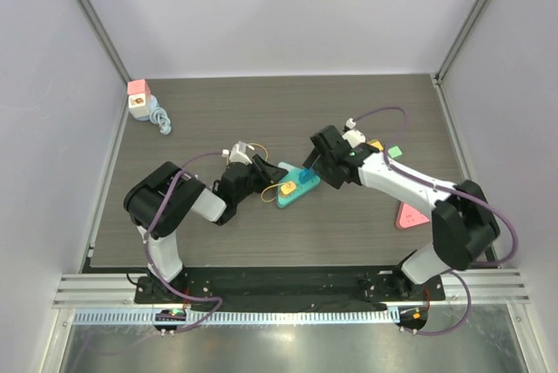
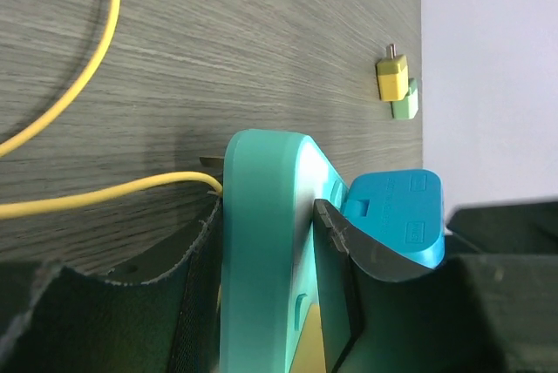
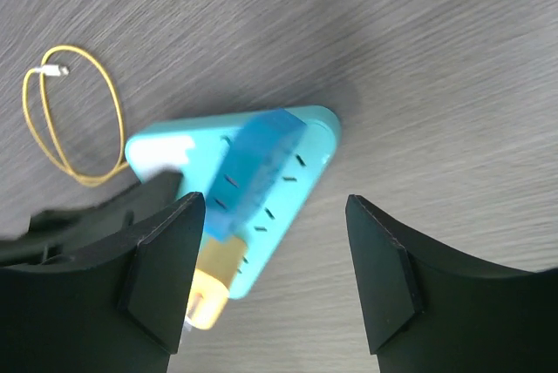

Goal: Pull the plug off the socket

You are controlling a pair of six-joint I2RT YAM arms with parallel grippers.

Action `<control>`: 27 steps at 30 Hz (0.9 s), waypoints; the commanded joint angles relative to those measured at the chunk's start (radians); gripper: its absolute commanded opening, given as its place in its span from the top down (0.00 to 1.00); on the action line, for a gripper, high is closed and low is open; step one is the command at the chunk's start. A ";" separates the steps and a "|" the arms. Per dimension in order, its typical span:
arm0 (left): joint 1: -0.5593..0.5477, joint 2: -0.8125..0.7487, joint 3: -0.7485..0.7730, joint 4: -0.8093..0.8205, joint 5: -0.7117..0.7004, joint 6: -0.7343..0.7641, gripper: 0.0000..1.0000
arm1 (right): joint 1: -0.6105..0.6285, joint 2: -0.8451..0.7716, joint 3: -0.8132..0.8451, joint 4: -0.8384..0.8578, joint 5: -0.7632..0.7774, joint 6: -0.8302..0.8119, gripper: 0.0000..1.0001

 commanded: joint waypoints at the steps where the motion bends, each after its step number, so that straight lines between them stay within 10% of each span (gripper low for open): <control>1: -0.030 -0.031 -0.010 0.004 -0.140 0.120 1.00 | 0.027 0.085 0.153 -0.110 0.078 0.095 0.29; 27: -0.073 -0.035 -0.005 -0.014 -0.229 0.184 1.00 | 0.060 0.217 0.144 -0.081 0.093 0.234 0.49</control>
